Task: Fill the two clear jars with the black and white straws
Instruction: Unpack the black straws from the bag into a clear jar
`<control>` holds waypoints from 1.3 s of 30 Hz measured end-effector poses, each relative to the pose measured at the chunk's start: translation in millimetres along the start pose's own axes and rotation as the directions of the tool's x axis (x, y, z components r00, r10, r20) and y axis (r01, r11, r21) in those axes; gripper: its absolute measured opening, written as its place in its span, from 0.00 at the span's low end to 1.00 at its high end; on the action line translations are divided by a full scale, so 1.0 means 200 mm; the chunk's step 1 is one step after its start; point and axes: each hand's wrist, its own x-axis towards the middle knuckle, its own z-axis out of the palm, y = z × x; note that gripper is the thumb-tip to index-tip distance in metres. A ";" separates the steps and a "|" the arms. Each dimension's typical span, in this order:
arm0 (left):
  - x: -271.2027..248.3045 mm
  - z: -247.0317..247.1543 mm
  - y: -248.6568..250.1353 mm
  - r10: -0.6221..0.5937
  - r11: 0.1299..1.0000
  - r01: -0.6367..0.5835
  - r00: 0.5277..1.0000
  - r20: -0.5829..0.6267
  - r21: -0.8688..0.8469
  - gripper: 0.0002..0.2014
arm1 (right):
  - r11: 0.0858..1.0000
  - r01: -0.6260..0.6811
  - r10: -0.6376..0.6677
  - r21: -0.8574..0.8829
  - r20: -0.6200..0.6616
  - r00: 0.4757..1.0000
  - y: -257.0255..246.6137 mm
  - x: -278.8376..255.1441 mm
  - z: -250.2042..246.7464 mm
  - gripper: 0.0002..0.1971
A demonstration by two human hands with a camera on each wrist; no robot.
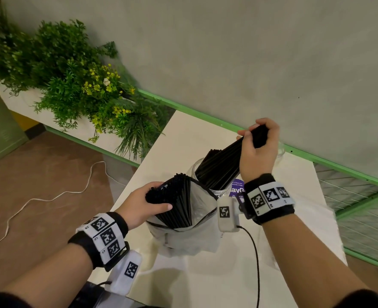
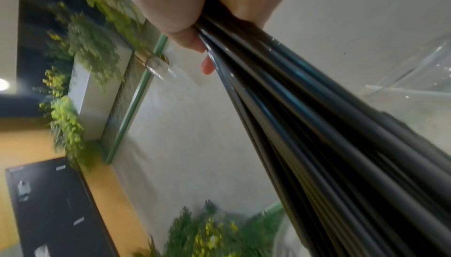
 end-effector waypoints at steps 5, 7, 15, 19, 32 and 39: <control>0.00 0.00 0.00 0.005 1.000 -0.005 1.000 0.001 0.011 0.23 | 0.999 -0.008 0.014 -0.045 0.124 0.992 0.14 -0.11 0.05 0.14; 0.00 0.00 0.00 0.003 1.000 -0.003 1.000 0.002 0.013 0.23 | 0.986 0.017 0.019 -0.164 0.215 0.976 0.21 -0.14 0.05 0.11; 0.00 -0.02 -0.02 -0.011 0.999 0.011 1.000 -0.003 0.034 0.24 | 0.927 -0.009 0.261 -0.376 0.627 0.734 0.24 -0.09 -0.06 0.10; 0.00 -0.02 -0.02 -0.008 1.000 0.008 1.000 -0.003 0.023 0.23 | 0.897 0.144 0.195 -0.418 0.668 0.718 0.25 -0.09 -0.07 0.13; 0.00 -0.01 -0.02 -0.006 1.000 0.006 1.000 -0.003 0.003 0.23 | 0.877 0.252 0.088 -0.409 0.652 0.753 0.34 -0.22 -0.09 0.20; 0.00 -0.01 -0.02 -0.005 1.000 0.005 1.000 0.004 -0.012 0.22 | 0.664 0.580 0.025 -0.472 0.789 0.614 0.37 -0.19 -0.02 0.24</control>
